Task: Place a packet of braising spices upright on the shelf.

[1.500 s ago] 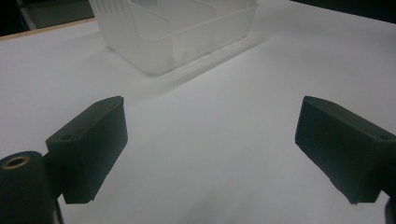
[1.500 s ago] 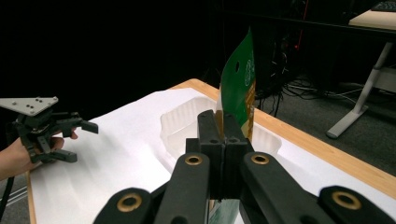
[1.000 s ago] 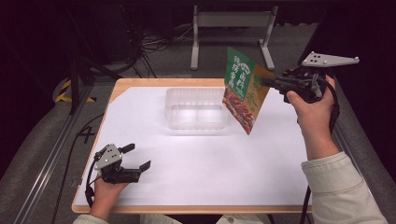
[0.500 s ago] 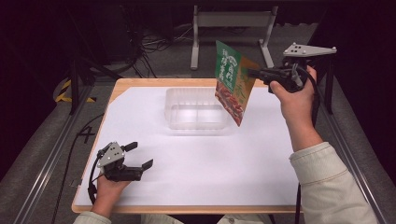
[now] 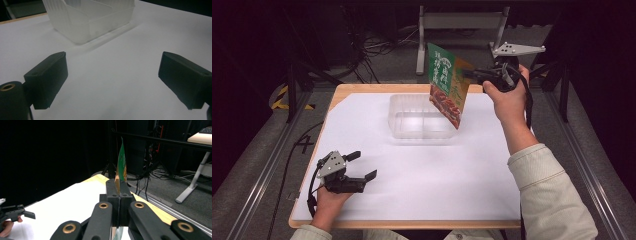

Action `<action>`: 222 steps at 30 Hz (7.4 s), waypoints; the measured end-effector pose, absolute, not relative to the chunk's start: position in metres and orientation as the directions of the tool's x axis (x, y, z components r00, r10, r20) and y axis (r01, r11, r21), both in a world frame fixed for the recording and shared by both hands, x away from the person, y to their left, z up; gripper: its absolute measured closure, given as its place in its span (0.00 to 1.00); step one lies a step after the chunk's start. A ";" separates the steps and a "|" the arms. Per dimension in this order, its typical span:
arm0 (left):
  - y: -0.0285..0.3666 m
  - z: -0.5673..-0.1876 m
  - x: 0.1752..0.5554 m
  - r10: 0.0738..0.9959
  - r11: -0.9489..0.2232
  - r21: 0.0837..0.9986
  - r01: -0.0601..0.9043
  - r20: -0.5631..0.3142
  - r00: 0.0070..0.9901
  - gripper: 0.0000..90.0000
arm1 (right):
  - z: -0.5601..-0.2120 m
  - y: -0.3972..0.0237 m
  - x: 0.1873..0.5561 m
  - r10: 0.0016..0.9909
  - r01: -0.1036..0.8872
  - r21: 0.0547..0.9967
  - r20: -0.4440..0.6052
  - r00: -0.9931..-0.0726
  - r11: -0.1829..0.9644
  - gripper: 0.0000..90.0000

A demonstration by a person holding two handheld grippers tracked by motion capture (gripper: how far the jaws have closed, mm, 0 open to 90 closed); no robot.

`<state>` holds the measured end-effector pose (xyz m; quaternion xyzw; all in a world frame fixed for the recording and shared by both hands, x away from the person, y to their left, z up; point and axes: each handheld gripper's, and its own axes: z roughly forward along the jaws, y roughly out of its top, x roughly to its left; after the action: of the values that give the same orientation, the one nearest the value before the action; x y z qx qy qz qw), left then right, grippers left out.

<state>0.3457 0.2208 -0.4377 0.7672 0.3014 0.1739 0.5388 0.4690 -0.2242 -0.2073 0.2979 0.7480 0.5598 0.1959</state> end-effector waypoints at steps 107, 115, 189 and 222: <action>0.220 -0.439 0.347 0.646 -0.243 0.926 0.289 -0.067 0.760 0.10 | -0.289 -0.233 0.485 0.707 0.251 0.952 0.054 -0.705 0.178 0.63; 0.220 -0.439 0.346 0.645 -0.238 0.926 0.292 -0.074 0.761 0.09 | -0.279 -0.241 0.468 0.690 0.183 0.962 -0.008 -0.724 0.203 0.49; 0.227 -0.433 0.338 0.620 -0.168 0.947 0.274 -0.115 0.776 0.06 | -0.405 -0.308 0.353 0.624 0.152 0.961 -0.028 -0.781 0.233 0.32; 0.226 -0.433 0.339 0.607 -0.160 0.949 0.272 -0.123 0.785 0.05 | -0.441 -0.306 0.346 0.666 0.236 0.938 0.006 -0.746 0.256 0.24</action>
<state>0.3386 0.2263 -0.4327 0.7476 0.2940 0.1451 0.5775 0.3465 -0.3062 -0.4411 0.2942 0.7663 0.5345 0.2013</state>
